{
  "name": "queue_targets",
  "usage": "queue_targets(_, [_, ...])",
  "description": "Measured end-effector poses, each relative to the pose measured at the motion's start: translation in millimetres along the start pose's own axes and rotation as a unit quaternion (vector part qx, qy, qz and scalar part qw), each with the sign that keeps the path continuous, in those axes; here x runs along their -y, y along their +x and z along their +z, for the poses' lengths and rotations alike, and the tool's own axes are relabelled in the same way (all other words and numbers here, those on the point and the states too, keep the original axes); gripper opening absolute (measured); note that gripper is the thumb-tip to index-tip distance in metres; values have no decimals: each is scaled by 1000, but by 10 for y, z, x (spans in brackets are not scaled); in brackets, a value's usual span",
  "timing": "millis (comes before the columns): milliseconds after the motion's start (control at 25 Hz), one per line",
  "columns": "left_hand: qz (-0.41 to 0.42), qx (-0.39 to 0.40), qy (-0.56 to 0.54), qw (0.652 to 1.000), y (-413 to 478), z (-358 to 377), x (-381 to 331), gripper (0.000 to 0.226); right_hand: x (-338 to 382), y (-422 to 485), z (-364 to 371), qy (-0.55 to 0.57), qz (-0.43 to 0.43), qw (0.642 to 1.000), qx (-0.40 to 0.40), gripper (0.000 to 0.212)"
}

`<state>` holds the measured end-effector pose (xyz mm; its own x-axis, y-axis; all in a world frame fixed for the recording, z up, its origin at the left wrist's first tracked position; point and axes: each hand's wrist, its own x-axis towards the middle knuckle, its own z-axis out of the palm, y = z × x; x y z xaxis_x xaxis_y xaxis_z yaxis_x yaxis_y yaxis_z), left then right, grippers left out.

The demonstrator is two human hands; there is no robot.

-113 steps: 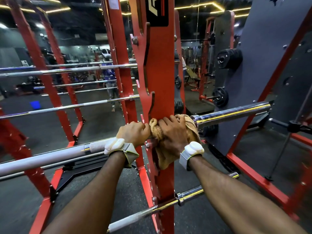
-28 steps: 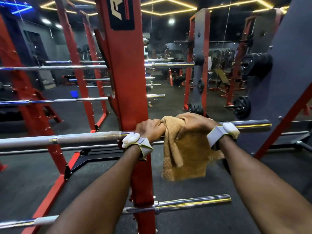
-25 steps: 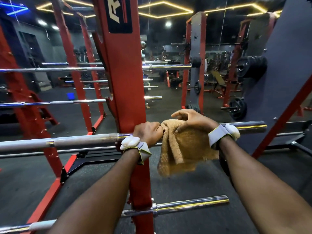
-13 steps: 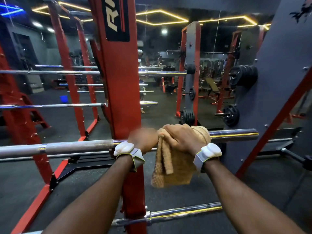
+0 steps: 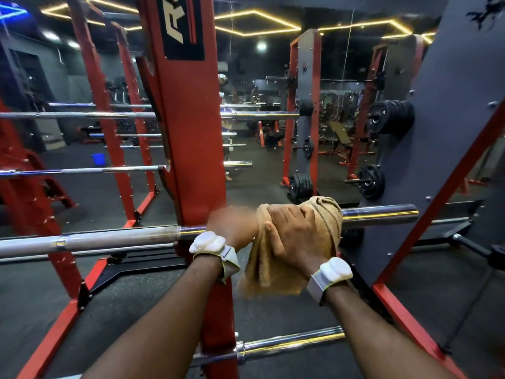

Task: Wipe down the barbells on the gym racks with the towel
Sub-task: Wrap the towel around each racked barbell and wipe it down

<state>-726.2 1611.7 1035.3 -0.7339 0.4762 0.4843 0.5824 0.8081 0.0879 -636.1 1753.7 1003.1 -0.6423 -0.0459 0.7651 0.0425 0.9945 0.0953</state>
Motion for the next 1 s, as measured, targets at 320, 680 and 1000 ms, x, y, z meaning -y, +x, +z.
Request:
queue_targets(320, [23,0,2,1000,-1,-8,13,30,-203,745,-74,69,116,945,297,57])
queue_targets(680, [22,14,-5,1000,1,-37,19,28,-97,220,17,-15,-10,998,61,37])
queue_targets(1000, [37,-13,-18,999,-41,-28,39,27,-143,568,-44,13,138,969,204,52])
